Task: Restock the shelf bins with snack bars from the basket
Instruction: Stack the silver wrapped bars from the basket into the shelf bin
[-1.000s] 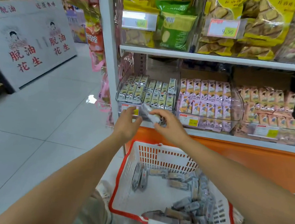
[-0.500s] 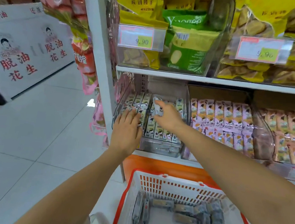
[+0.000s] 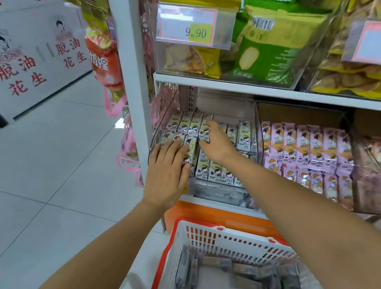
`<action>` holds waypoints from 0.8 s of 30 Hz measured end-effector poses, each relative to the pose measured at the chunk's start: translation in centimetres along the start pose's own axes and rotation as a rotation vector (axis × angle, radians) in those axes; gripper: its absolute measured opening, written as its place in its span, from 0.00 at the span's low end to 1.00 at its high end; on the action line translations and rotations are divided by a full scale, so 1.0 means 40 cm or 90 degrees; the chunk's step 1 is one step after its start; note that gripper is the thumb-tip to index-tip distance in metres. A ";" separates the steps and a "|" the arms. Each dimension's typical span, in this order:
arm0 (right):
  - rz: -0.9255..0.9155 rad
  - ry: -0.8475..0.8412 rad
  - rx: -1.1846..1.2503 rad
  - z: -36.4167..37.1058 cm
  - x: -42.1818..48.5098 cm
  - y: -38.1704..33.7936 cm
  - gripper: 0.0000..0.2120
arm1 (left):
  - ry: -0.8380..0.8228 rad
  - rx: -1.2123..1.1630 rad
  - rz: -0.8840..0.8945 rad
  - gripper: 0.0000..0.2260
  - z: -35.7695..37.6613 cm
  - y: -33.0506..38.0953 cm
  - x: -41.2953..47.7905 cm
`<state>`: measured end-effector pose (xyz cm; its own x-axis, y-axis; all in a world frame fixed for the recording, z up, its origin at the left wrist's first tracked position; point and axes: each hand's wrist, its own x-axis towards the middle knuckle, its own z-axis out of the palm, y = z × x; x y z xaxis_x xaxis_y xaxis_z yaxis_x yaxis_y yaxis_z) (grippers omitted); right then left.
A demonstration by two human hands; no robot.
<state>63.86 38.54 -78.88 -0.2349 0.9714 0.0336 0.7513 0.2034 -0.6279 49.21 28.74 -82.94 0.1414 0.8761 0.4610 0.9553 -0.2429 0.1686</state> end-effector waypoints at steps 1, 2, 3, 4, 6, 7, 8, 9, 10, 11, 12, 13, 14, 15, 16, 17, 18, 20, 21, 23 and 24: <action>0.002 -0.007 0.000 -0.001 -0.002 0.002 0.29 | -0.006 0.001 -0.002 0.22 0.001 0.001 -0.002; 0.007 -0.020 -0.004 -0.003 -0.003 0.006 0.29 | -0.012 0.002 -0.003 0.23 0.002 0.002 -0.005; 0.010 -0.034 -0.016 -0.006 -0.006 0.009 0.29 | -0.016 0.003 -0.002 0.23 0.003 0.003 -0.008; 0.008 -0.041 -0.030 -0.008 -0.011 0.012 0.29 | -0.021 0.002 0.000 0.24 0.002 0.003 -0.012; -0.022 -0.009 -0.041 -0.014 -0.030 0.011 0.29 | -0.015 0.000 0.000 0.24 -0.008 0.006 -0.024; -0.048 0.028 -0.023 -0.017 -0.047 0.008 0.27 | -0.003 -0.001 -0.003 0.24 -0.016 0.010 -0.031; -0.079 0.070 0.006 -0.018 -0.068 0.004 0.24 | 0.010 -0.004 -0.009 0.24 -0.026 0.016 -0.041; -0.113 0.112 0.041 -0.018 -0.093 0.000 0.21 | 0.025 -0.008 -0.017 0.24 -0.035 0.024 -0.054; -0.144 0.148 0.074 -0.014 -0.121 -0.003 0.18 | 0.040 -0.012 -0.027 0.23 -0.043 0.034 -0.071; -0.173 0.175 0.100 -0.010 -0.151 -0.008 0.15 | 0.053 -0.014 -0.038 0.23 -0.047 0.045 -0.089; -0.199 0.190 0.122 -0.004 -0.183 -0.009 0.13 | 0.058 -0.013 -0.049 0.23 -0.049 0.055 -0.111; -0.220 0.195 0.139 0.007 -0.218 -0.006 0.11 | 0.054 -0.010 -0.057 0.23 -0.048 0.064 -0.138; -0.238 0.193 0.149 0.020 -0.253 -0.001 0.10 | 0.047 -0.009 -0.060 0.23 -0.043 0.071 -0.166; -0.249 0.186 0.153 0.036 -0.290 0.007 0.09 | 0.039 -0.008 -0.060 0.23 -0.036 0.075 -0.197; -0.250 0.175 0.154 0.055 -0.325 0.020 0.09 | 0.024 -0.008 -0.060 0.23 -0.027 0.077 -0.228; -0.240 0.158 0.153 0.073 -0.359 0.034 0.09 | 0.002 -0.008 -0.062 0.22 -0.017 0.078 -0.259; -0.222 0.133 0.148 0.092 -0.390 0.053 0.08 | -0.027 -0.008 -0.069 0.21 -0.004 0.079 -0.290; -0.173 0.065 0.121 0.138 -0.443 0.103 0.09 | -0.097 -0.010 -0.097 0.19 0.024 0.080 -0.352; -0.142 0.030 0.101 0.163 -0.465 0.133 0.09 | -0.141 -0.010 -0.114 0.19 0.038 0.083 -0.382; -0.074 -0.046 0.052 0.213 -0.498 0.197 0.09 | -0.233 -0.004 -0.149 0.22 0.060 0.092 -0.435; -0.033 -0.092 0.020 0.236 -0.512 0.230 0.09 | -0.271 -0.005 -0.171 0.24 0.070 0.097 -0.458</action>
<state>69.74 19.38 -92.69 -0.3604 0.9318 -0.0441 0.7171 0.2465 -0.6519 51.05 12.93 -93.18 -0.0143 0.9999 0.0044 0.9708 0.0128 0.2396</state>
